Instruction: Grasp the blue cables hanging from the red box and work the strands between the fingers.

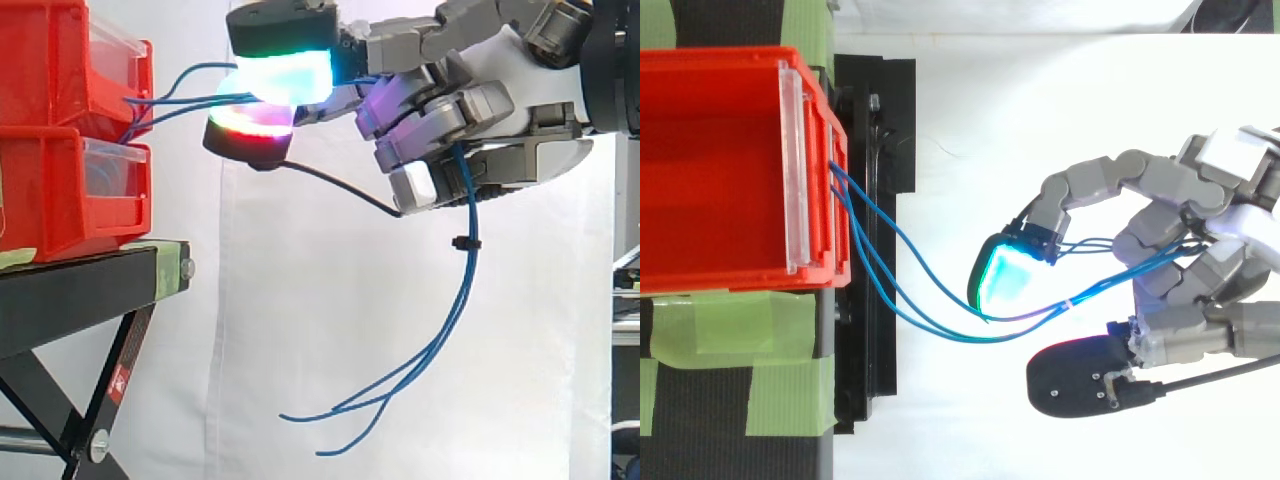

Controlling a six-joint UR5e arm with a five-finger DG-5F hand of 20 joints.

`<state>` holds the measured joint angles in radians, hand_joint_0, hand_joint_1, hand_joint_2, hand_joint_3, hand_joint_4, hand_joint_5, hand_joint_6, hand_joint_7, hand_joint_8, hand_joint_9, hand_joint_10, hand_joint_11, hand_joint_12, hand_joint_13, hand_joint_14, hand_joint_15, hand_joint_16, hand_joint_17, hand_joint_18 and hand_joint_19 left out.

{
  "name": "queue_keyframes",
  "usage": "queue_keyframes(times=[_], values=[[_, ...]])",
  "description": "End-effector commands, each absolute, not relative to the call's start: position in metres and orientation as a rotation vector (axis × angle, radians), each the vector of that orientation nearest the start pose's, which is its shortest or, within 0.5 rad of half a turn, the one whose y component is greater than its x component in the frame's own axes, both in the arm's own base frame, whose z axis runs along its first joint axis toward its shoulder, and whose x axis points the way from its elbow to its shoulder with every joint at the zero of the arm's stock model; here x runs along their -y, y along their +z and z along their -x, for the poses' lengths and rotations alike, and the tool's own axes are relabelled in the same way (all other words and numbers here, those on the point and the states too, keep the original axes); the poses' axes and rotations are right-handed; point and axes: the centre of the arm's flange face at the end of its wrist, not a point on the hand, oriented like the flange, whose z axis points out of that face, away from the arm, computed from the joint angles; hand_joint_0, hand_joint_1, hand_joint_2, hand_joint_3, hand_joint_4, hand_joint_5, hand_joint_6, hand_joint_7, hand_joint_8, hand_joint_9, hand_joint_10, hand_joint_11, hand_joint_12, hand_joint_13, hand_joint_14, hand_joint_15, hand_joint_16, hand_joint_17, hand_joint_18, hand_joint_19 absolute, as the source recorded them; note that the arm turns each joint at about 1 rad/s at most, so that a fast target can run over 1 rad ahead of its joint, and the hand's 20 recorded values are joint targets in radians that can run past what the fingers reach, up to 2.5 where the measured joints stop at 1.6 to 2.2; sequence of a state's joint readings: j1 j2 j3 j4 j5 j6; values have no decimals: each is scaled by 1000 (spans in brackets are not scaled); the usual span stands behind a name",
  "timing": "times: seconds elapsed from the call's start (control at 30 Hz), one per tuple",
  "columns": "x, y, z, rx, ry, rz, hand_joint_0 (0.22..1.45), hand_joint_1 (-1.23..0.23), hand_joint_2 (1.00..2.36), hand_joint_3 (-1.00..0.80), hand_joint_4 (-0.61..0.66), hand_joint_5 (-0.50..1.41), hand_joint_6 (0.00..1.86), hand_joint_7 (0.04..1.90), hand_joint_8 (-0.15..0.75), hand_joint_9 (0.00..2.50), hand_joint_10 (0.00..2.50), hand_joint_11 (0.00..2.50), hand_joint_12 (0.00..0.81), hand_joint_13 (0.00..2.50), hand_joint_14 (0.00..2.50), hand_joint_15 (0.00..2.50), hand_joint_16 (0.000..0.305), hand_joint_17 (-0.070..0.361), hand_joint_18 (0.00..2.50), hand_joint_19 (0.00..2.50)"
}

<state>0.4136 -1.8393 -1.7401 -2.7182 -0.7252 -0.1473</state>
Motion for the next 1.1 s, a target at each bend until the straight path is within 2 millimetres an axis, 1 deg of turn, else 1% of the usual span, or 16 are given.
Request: queue_keyframes(times=[0.0, 0.07, 0.23, 0.3, 0.37, 0.4, 0.47, 0.53, 0.6, 0.67, 0.73, 0.8, 0.87, 0.97, 1.07], values=[[-23, 306, -571, -985, 762, -1302, 816, -750, 1014, -483, 265, 110, 653, 1007, 492, 1274, 2500, 2461, 646, 1785, 2500, 1407, 248, 186, 2421, 512], [-24, 306, -571, -986, 763, -1301, 788, -760, 1012, -502, 278, 103, 646, 997, 492, 1274, 2500, 2461, 646, 1785, 2500, 1407, 248, 186, 2421, 512], [-24, 305, -571, -988, 762, -1301, 790, -772, 1011, -508, 279, 98, 637, 997, 492, 1274, 2500, 2461, 646, 1785, 2500, 1407, 248, 186, 2421, 512], [-24, 305, -571, -988, 762, -1301, 836, -788, 1013, -476, 263, 97, 620, 1011, 492, 1274, 2500, 2461, 646, 1785, 2500, 1407, 248, 186, 2421, 512], [-24, 305, -571, -989, 761, -1301, 964, -792, 1013, -392, 250, 80, 692, 980, 492, 1274, 2500, 2461, 646, 1785, 2500, 1407, 248, 186, 2421, 512], [-24, 305, -571, -988, 762, -1301, 974, -791, 1013, -379, 249, 80, 698, 975, 492, 1274, 2500, 2461, 646, 1785, 2500, 1407, 248, 186, 2421, 512], [-24, 306, -571, -986, 763, -1301, 1043, -760, 1014, -332, 244, 94, 799, 930, 492, 1274, 2500, 2461, 646, 1785, 2500, 1407, 248, 186, 2421, 512], [-24, 306, -571, -986, 763, -1301, 1055, -755, 1014, -334, 241, 105, 815, 927, 492, 1274, 2500, 2461, 646, 1785, 2500, 1407, 248, 186, 2421, 512], [-24, 306, -571, -986, 763, -1301, 1035, -743, 1015, -308, 250, 109, 847, 917, 492, 1274, 2500, 2461, 646, 1785, 2500, 1407, 248, 186, 2421, 512], [-24, 306, -571, -986, 763, -1301, 916, -735, 1012, -341, 275, 107, 882, 900, 492, 1274, 2500, 2461, 646, 1785, 2500, 1407, 248, 186, 2421, 512], [-24, 306, -571, -985, 762, -1302, 903, -734, 1012, -336, 281, 112, 891, 889, 492, 1274, 2500, 2461, 646, 1785, 2500, 1407, 248, 186, 2421, 512], [-23, 305, -571, -987, 761, -1302, 979, -735, 1013, -297, 262, 119, 903, 897, 492, 1274, 2500, 2461, 646, 1785, 2500, 1407, 248, 186, 2421, 512], [-24, 305, -571, -988, 762, -1301, 1125, -713, 1014, -176, 229, 143, 911, 897, 492, 1274, 2500, 2461, 646, 1785, 2500, 1407, 248, 186, 2421, 512], [-24, 306, -571, -986, 763, -1301, 1197, -705, 1010, -90, 212, 182, 887, 912, 492, 1274, 2500, 2461, 646, 1785, 2500, 1407, 248, 186, 2421, 512], [-24, 305, -571, -988, 762, -1301, 1228, -700, 1009, -91, 210, 196, 853, 925, 492, 1274, 2500, 2461, 646, 1785, 2500, 1407, 248, 186, 2421, 512]])
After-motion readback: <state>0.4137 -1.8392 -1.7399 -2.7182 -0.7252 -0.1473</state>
